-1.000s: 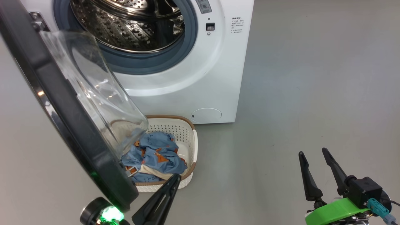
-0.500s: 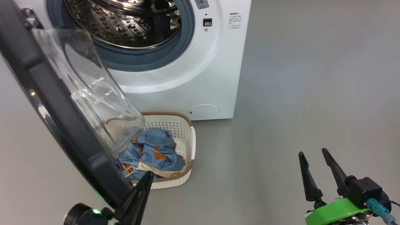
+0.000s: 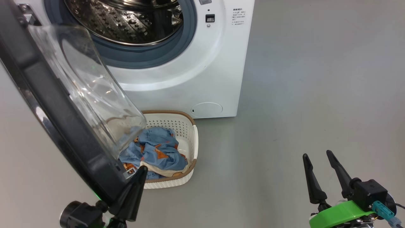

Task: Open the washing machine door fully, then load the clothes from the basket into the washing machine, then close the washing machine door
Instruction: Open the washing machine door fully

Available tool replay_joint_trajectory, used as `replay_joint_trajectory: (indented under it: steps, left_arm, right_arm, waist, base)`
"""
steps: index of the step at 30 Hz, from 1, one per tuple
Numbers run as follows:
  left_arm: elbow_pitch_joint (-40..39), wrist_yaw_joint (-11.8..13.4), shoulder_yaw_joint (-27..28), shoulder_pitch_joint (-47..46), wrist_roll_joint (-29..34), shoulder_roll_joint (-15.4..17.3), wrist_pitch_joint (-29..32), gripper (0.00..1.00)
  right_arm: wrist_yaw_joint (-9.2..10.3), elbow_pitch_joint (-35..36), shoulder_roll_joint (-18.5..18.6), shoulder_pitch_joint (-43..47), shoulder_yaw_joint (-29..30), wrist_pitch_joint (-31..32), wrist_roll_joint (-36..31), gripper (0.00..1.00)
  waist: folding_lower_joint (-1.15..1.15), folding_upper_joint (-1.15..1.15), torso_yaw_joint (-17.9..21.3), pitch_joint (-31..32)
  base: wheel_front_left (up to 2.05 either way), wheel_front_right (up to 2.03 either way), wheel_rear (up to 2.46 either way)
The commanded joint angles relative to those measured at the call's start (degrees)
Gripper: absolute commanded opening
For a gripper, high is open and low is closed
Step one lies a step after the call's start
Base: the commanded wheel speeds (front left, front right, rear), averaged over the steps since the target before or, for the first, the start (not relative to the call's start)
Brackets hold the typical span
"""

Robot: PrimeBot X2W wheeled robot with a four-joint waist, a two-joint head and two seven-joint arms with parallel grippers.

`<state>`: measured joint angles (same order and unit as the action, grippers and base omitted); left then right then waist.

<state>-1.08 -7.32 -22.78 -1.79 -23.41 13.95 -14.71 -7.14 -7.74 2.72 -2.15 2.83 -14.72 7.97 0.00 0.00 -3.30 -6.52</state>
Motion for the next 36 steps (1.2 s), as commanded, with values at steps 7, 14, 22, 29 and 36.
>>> replay_joint_trajectory:
  steps: [7, 14, 22, 29, 36]
  left_arm:
    - [0.7, -0.2, 1.8, -2.8, -1.2, 0.5, -0.3, 0.00]
    - [0.1, -0.2, 2.2, -2.6, -1.0, 0.4, -0.3, 0.00]
    - [-0.9, -0.2, 3.3, -1.7, -0.3, 0.4, -0.3, 0.00]
    - [-0.9, -0.2, 4.2, -1.0, 0.0, 0.1, -0.3, 0.00]
    - [-2.0, -0.2, 5.5, 0.3, 1.2, -0.3, -0.3, 0.00]
  right_arm:
    - [-0.35, 1.3, 0.2, -1.5, -1.4, -0.3, 1.1, 1.00]
    - [-0.35, 1.0, 0.2, -1.7, -1.6, -0.3, 1.1, 1.00]
    - [-0.35, 1.0, 0.2, -1.9, -1.0, -0.3, 1.2, 1.00]
    - [-0.35, 0.7, 0.2, -2.1, -0.9, -0.3, 1.4, 1.00]
    - [-0.35, 0.2, 0.2, -2.2, -1.1, -0.3, 1.6, 1.00]
  waist:
    - [0.00, 0.00, -1.1, -0.9]
    - [0.00, 0.00, -2.5, -1.2]
    - [0.00, 0.00, -4.1, -1.3]
    - [0.00, 0.00, -6.0, -1.2]
    - [0.00, 0.00, -8.1, -1.2]
  base:
    - [0.00, 0.00, 0.00]
    - [0.00, 0.00, 0.00]
    - [0.00, 0.00, 0.00]
    - [0.00, 0.00, 0.00]
    - [0.00, 0.00, 0.00]
